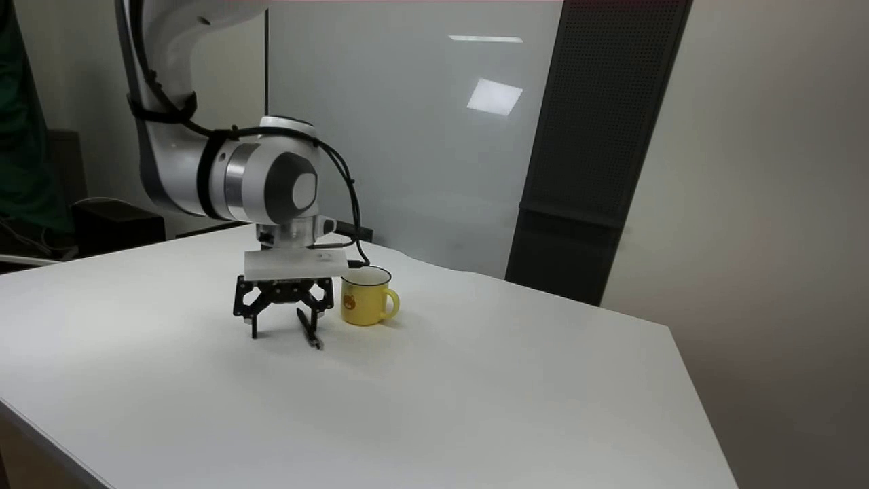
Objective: Put the pen in the cup
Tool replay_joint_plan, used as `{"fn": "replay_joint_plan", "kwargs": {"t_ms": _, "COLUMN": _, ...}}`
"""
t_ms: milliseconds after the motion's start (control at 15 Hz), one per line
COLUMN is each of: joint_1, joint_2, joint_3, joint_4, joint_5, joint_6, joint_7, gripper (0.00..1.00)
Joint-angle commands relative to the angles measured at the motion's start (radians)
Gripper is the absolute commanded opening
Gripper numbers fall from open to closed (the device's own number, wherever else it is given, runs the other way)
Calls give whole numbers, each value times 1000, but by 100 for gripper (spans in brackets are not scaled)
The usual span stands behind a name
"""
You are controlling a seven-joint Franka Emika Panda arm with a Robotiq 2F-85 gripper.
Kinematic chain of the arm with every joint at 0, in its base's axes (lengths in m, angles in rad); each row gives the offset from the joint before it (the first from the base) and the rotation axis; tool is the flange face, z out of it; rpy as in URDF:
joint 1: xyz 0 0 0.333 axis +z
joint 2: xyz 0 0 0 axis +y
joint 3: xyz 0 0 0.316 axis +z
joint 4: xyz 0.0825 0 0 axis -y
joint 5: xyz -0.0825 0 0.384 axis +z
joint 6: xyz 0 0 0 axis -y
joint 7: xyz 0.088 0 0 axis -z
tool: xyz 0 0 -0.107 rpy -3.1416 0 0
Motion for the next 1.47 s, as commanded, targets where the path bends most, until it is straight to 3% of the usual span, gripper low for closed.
{"fn": "replay_joint_plan", "kwargs": {"t_ms": 0, "joint_1": 0, "joint_2": 20, "joint_3": -1, "joint_4": 20, "joint_5": 5, "joint_6": -9, "joint_7": -4, "gripper": 100}}
{"fn": "replay_joint_plan", "kwargs": {"t_ms": 200, "joint_1": 4, "joint_2": 11, "joint_3": -7, "joint_4": 17, "joint_5": 3, "joint_6": 3, "joint_7": 2, "gripper": 100}}
{"fn": "replay_joint_plan", "kwargs": {"t_ms": 267, "joint_1": 8, "joint_2": 8, "joint_3": -12, "joint_4": 14, "joint_5": 0, "joint_6": 12, "joint_7": 8, "gripper": 75}}
{"fn": "replay_joint_plan", "kwargs": {"t_ms": 400, "joint_1": 19, "joint_2": -9, "joint_3": -24, "joint_4": 3, "joint_5": -6, "joint_6": 38, "joint_7": 22, "gripper": 68}}
{"fn": "replay_joint_plan", "kwargs": {"t_ms": 1000, "joint_1": 99, "joint_2": -41, "joint_3": -125, "joint_4": -17, "joint_5": -26, "joint_6": 152, "joint_7": 80, "gripper": 3}}
{"fn": "replay_joint_plan", "kwargs": {"t_ms": 1133, "joint_1": 101, "joint_2": -40, "joint_3": -125, "joint_4": -18, "joint_5": -21, "joint_6": 148, "joint_7": 83, "gripper": 0}}
{"fn": "replay_joint_plan", "kwargs": {"t_ms": 1400, "joint_1": 78, "joint_2": -51, "joint_3": -92, "joint_4": -23, "joint_5": -7, "joint_6": 120, "joint_7": 71, "gripper": 3}}
